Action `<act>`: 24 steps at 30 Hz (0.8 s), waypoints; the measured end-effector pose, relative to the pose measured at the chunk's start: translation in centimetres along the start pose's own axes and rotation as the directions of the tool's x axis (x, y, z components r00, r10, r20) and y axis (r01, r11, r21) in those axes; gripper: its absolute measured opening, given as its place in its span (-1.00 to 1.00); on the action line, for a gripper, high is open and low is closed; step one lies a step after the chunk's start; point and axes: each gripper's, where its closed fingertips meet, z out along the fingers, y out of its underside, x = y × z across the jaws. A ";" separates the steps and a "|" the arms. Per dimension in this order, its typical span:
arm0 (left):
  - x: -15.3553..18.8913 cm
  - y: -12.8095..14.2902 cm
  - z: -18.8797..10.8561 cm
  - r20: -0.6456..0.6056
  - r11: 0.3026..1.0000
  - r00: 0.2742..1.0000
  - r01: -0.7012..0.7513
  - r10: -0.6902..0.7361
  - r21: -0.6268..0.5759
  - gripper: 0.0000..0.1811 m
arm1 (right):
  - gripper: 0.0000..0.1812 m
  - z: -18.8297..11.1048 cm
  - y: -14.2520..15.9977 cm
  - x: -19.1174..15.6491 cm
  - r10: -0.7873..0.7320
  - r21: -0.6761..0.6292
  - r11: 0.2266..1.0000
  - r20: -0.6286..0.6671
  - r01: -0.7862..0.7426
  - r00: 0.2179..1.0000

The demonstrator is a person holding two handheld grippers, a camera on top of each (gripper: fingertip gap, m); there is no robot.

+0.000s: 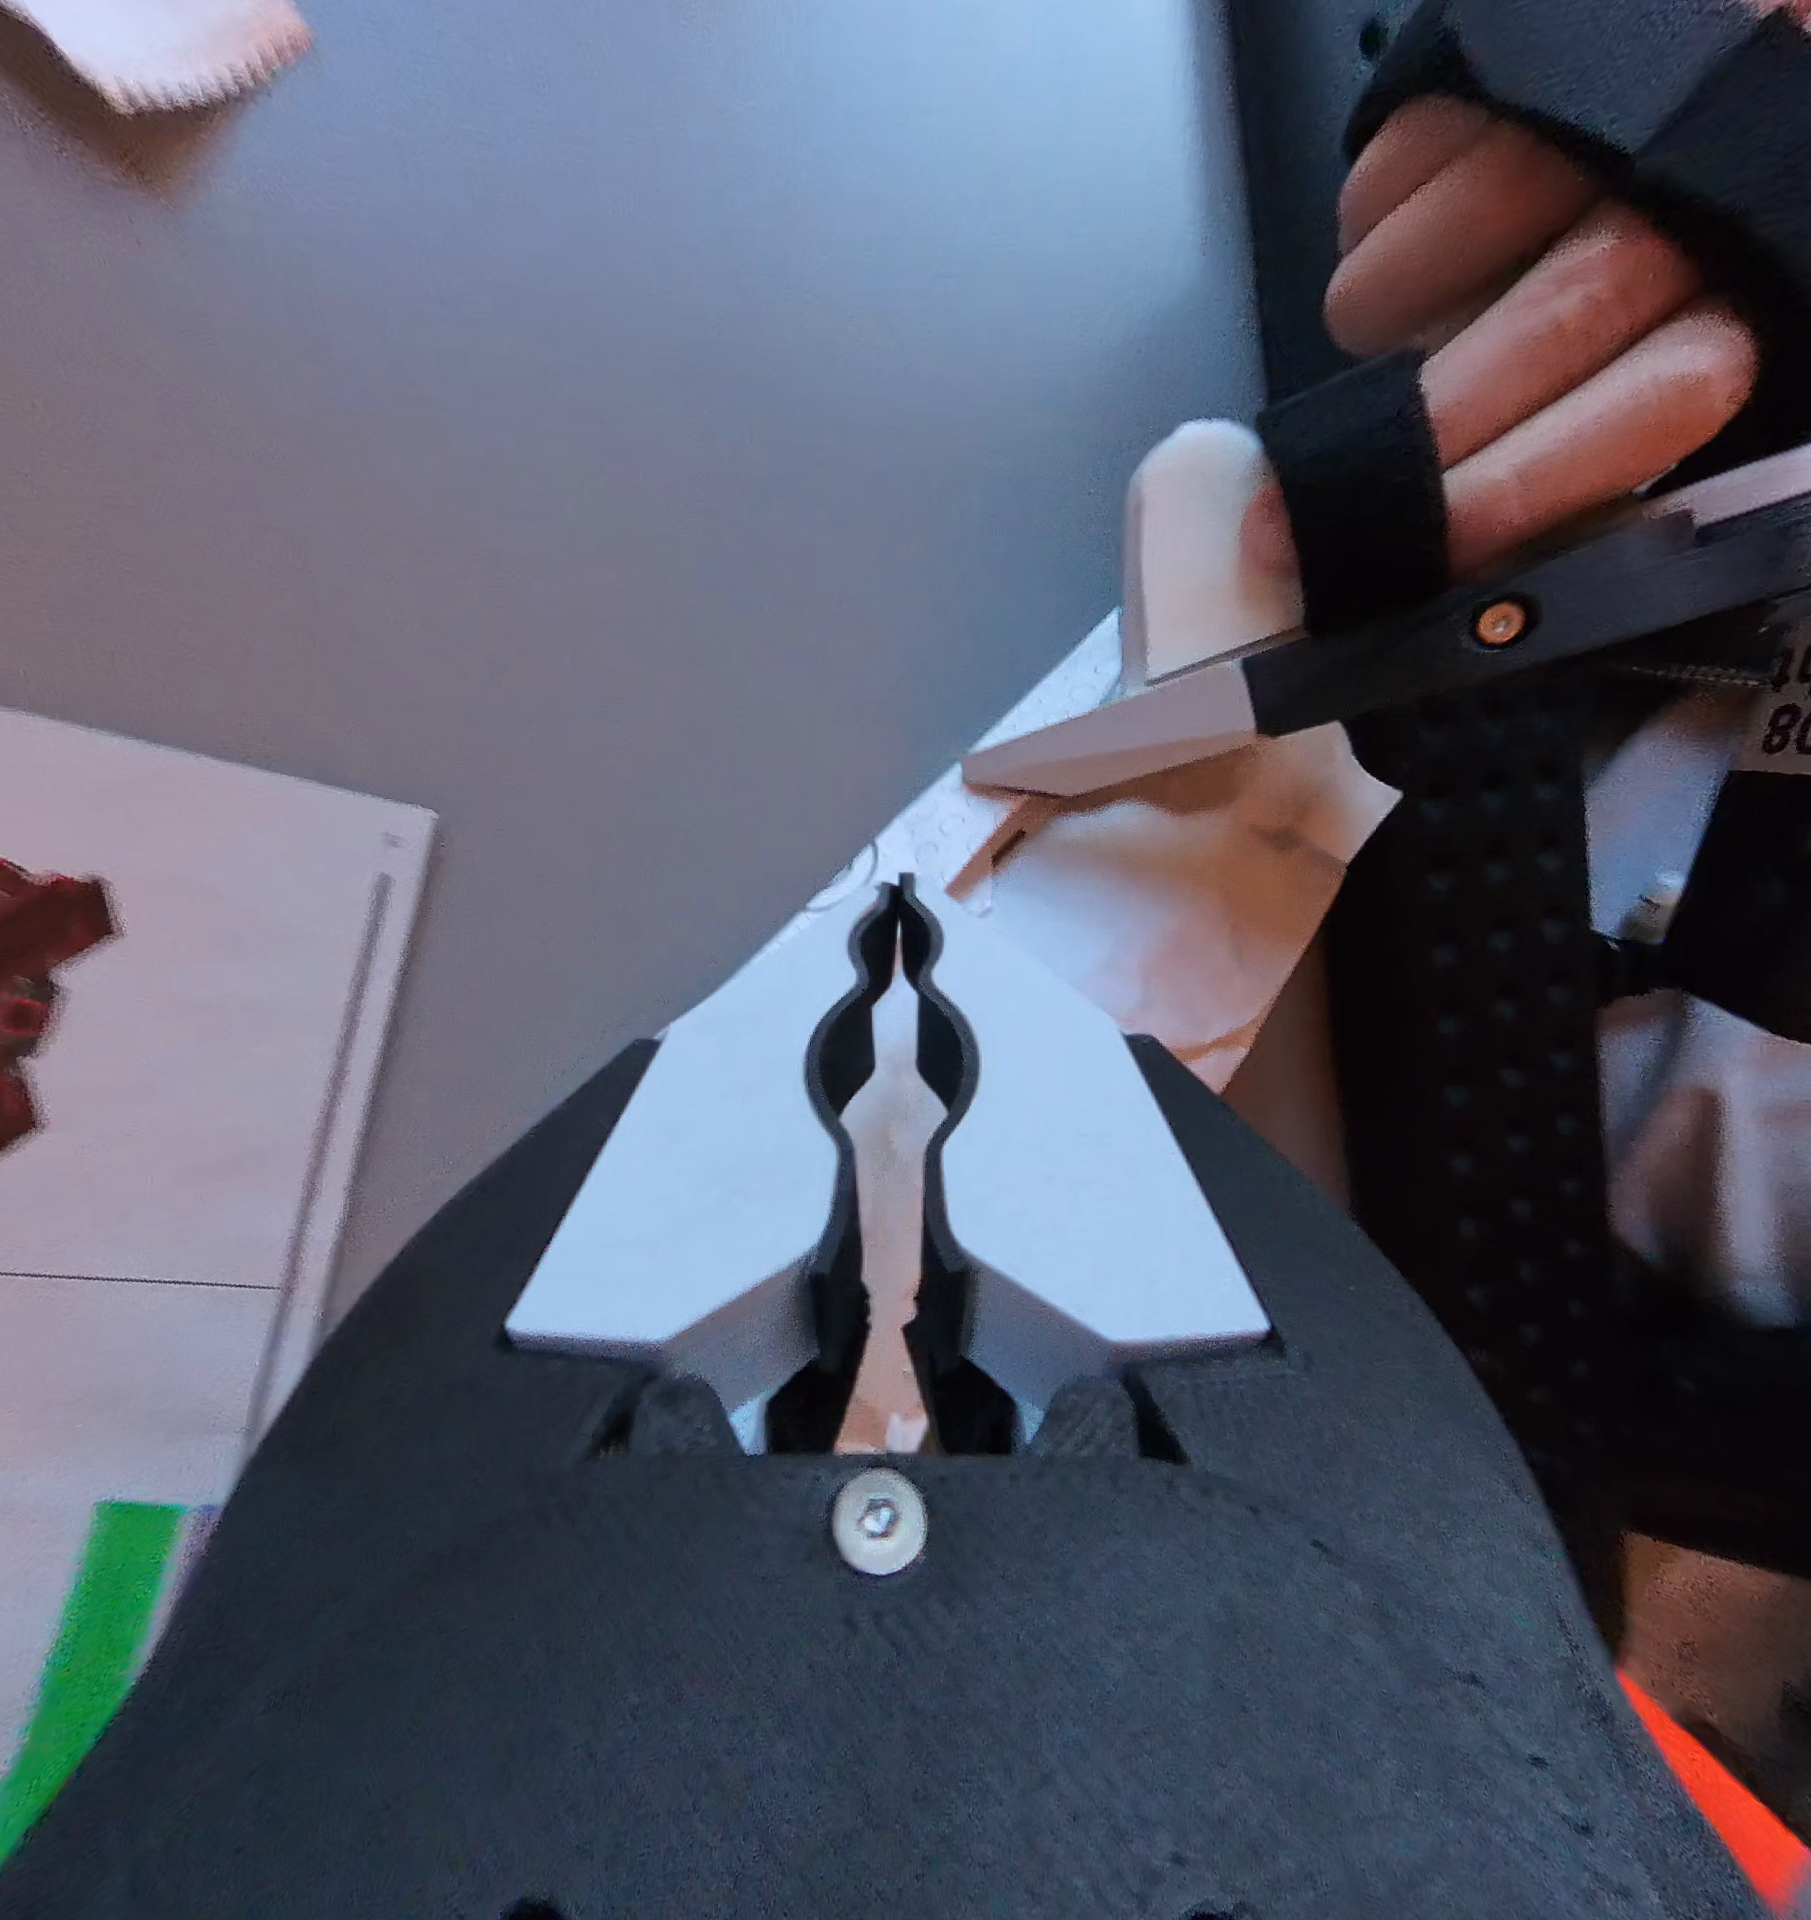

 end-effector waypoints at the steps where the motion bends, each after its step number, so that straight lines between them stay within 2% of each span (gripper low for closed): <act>1: -0.1 0.6 0.4 -0.010 0.999 0.999 0.036 -0.036 -0.030 -1.00 | -0.91 0.0 0.0 0.0 -0.009 -0.006 1.000 0.002 0.009 1.000; 5: -0.8 2.0 1.9 0.047 0.995 0.997 0.059 -0.056 -0.083 -1.00 | -0.91 -0.2 0.3 -0.2 -0.083 -0.033 0.996 -0.015 0.083 0.996; 8: -1.0 1.9 2.2 0.073 0.993 0.995 0.080 -0.074 -0.086 -1.00 | -0.92 -0.4 0.5 -0.3 -0.143 -0.044 0.989 -0.017 0.142 0.990; 11: -1.0 2.2 2.5 0.089 0.991 0.994 0.077 -0.067 -0.112 -1.00 | -0.91 -0.3 0.5 -0.3 -0.122 -0.040 0.992 0.003 0.122 0.993; 13: -1.0 2.3 2.5 0.098 0.991 0.994 0.066 -0.055 -0.112 -1.00 | -0.90 -0.4 0.5 -0.2 -0.016 -0.014 1.000 0.046 0.016 0.999; 15: -1.0 2.3 2.5 0.102 0.993 0.994 0.048 -0.037 -0.109 -1.00 | -0.87 -0.6 0.4 -0.4 0.139 0.035 0.989 0.142 -0.145 0.980; 17: -0.9 2.4 2.5 0.104 0.994 0.994 0.039 -0.028 -0.106 -1.00 | -0.82 -1.6 -0.2 -0.3 0.322 0.114 0.921 0.311 -0.372 0.894; 18: -0.9 2.5 2.4 0.101 0.994 0.994 0.040 -0.030 -0.106 -1.00 | -0.79 -2.5 -0.8 -0.3 0.403 0.145 0.848 0.446 -0.509 0.799; 20: -0.9 2.6 2.4 0.093 0.994 0.995 0.034 -0.024 -0.101 -1.00 | -0.73 -3.7 -1.2 0.8 0.511 0.103 0.626 0.694 -0.773 0.506; 21: -0.8 2.6 2.4 0.091 0.995 0.996 0.029 -0.020 -0.097 -1.00 | -0.76 -3.4 -0.7 2.1 0.558 0.017 0.476 0.767 -0.879 0.317; 22: -0.8 2.6 2.4 0.090 0.995 0.996 0.027 -0.018 -0.094 -1.00 | -0.95 -3.1 -0.4 3.3 0.551 -0.100 0.307 0.830 -0.946 0.091; 23: -0.9 2.6 2.4 0.088 0.995 0.996 0.026 -0.018 -0.092 -1.00 | -0.98 -3.2 -0.7 4.7 0.453 -0.241 0.137 0.878 -0.961 -0.156; 24: -0.9 2.6 2.4 0.086 0.996 0.996 0.026 -0.019 -0.090 -1.00 | -1.00 -2.8 -0.8 5.7 0.327 -0.415 0.008 0.861 -0.910 -0.390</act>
